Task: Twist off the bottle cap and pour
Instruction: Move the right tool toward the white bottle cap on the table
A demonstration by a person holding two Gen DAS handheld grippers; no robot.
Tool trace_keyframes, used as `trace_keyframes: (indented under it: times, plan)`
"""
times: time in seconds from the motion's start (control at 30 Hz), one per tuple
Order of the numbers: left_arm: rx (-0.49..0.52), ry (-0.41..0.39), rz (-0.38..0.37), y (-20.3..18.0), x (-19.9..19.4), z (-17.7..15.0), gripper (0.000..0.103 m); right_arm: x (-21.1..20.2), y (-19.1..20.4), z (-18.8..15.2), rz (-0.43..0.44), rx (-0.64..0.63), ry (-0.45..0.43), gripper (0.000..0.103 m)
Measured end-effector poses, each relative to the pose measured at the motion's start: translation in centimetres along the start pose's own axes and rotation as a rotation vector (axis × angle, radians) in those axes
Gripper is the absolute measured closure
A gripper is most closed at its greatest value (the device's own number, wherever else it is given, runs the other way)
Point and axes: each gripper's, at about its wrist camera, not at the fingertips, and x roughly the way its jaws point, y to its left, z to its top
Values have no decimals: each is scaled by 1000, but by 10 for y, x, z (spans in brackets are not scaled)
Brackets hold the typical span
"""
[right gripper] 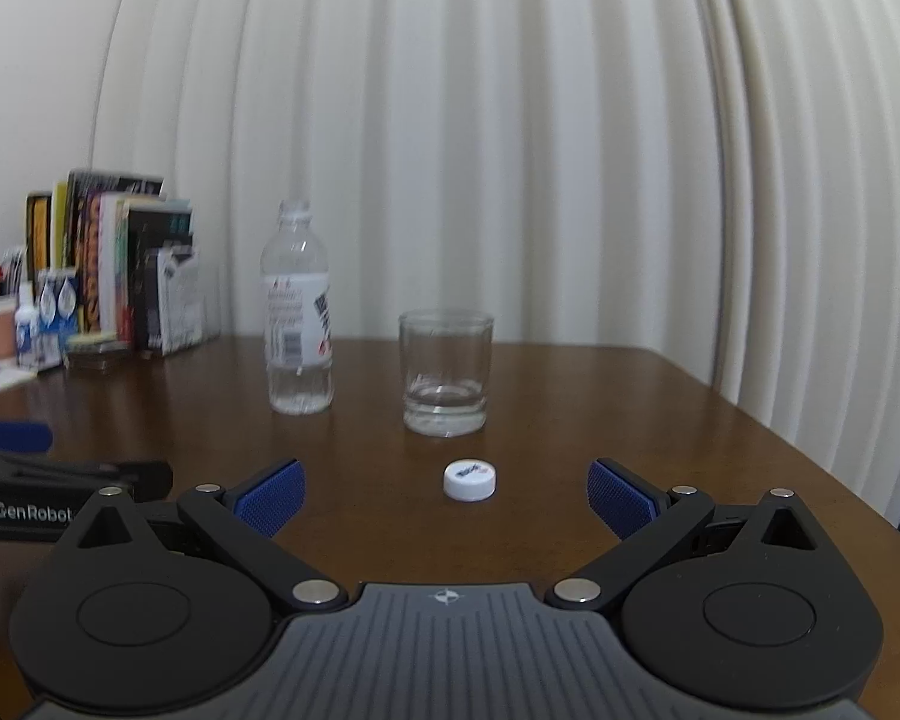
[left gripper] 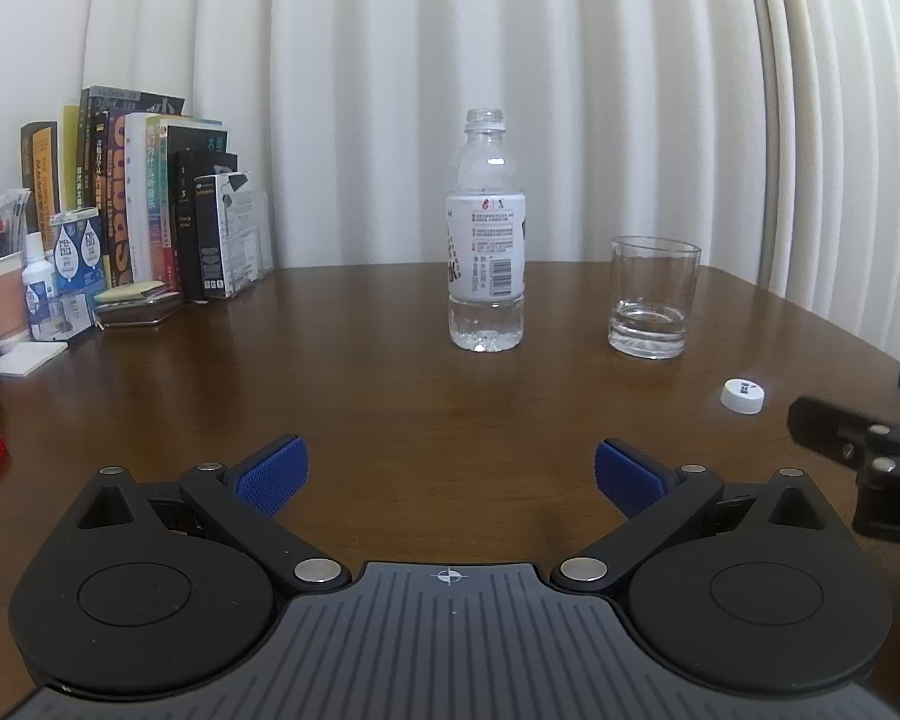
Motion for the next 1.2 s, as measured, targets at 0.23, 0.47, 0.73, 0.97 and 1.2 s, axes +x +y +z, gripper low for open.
trace_keyframes:
  times: [0.23, 0.47, 0.73, 0.97, 1.2]
  plan:
    - [-2, -6, -44, 6, 0, 21, 0, 8, -8, 13, 55, -1, 51, 0]
    - [-4, -38, -66, 7, 2, 42, 0, 16, -20, 37, 134, -31, 80, 0]
    - [47, -117, -116, 9, 7, 63, 0, 31, -34, 53, 202, -46, 99, 0]
    - [29, -176, -192, 29, 18, 77, 0, 47, -35, 61, 189, -128, 106, 5]
    - [53, -225, -197, 41, 28, 87, 0, 68, -33, 59, 211, -200, 171, 26]
